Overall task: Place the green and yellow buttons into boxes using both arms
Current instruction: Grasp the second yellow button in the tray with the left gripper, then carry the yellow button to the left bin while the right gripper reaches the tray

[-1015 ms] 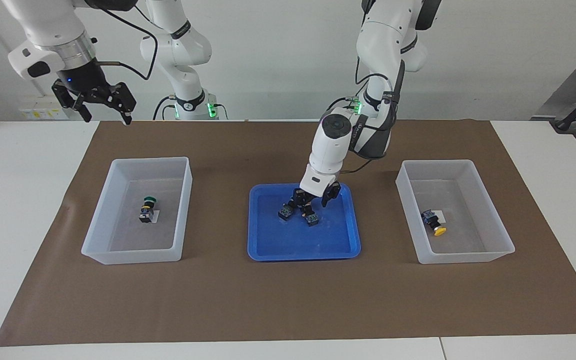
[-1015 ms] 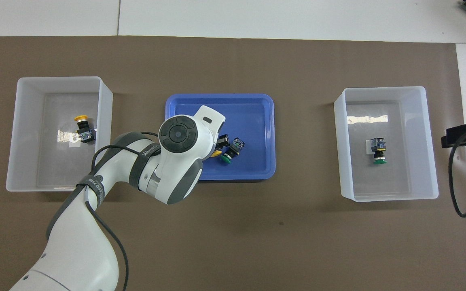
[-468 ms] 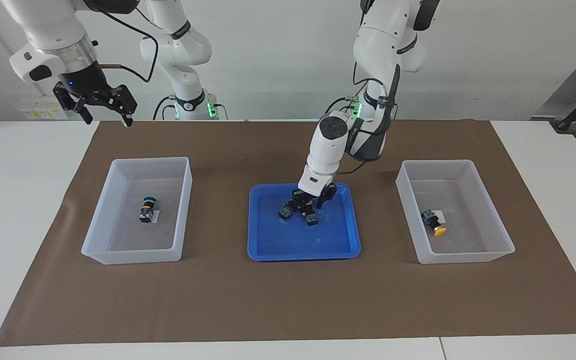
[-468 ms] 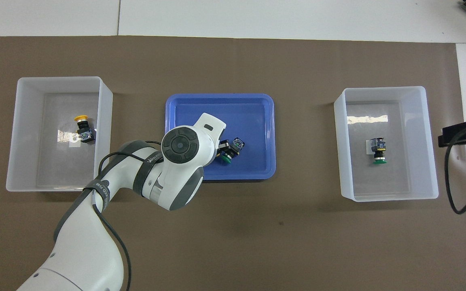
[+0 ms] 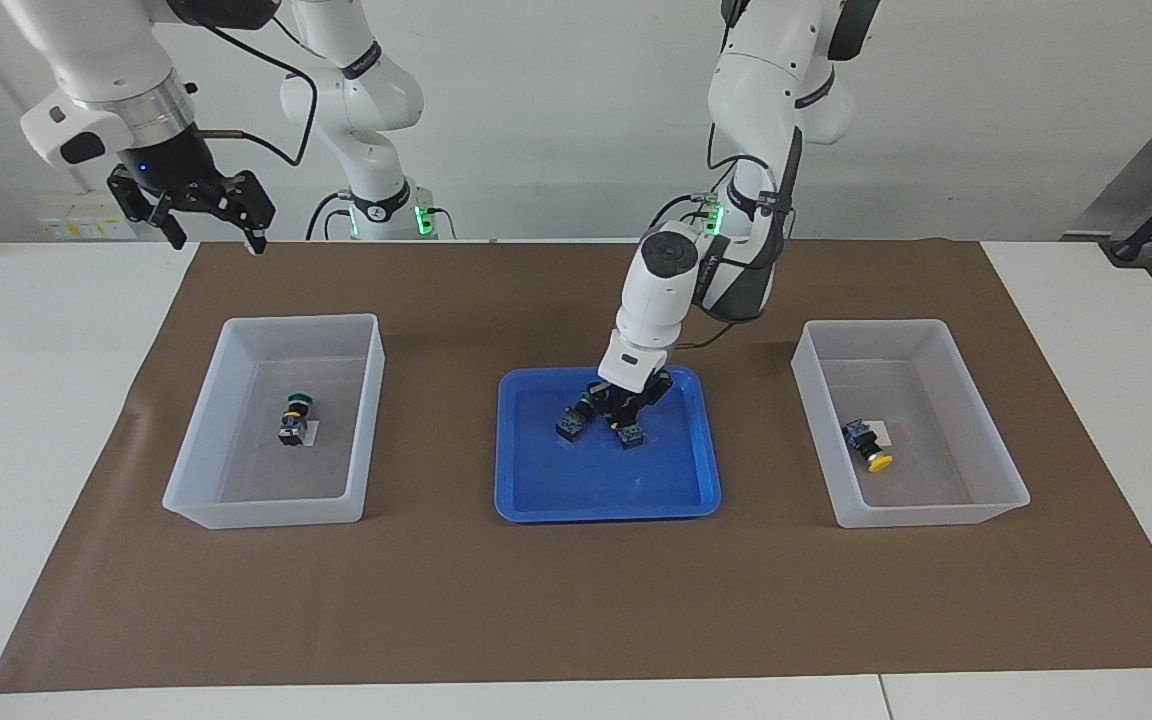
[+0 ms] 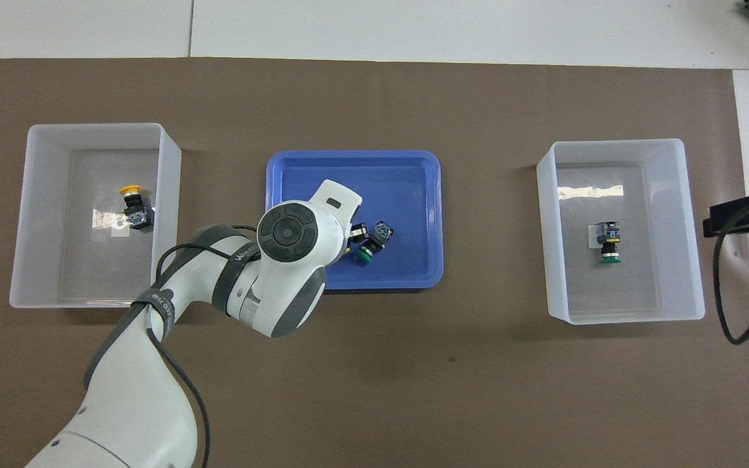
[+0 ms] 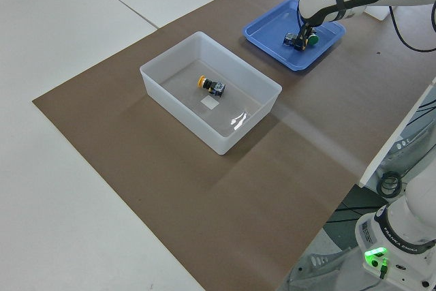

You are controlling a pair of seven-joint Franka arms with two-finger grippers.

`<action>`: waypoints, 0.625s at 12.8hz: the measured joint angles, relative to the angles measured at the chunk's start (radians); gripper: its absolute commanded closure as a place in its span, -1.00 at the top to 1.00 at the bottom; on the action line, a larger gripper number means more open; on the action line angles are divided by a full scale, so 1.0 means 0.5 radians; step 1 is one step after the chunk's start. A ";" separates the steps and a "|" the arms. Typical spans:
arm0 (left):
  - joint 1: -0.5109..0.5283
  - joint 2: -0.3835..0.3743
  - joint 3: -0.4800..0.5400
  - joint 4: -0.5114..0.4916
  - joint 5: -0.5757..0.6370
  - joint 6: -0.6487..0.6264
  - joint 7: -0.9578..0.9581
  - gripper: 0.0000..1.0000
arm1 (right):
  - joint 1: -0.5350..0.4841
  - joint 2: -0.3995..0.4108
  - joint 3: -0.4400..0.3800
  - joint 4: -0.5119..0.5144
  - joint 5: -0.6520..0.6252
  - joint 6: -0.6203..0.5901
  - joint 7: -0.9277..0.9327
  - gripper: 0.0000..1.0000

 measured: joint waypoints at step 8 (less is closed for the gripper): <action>0.270 0.001 0.038 0.642 0.004 -0.696 0.094 -1.00 | 0.000 0.000 0.002 -0.007 0.000 0.000 0.000 1.00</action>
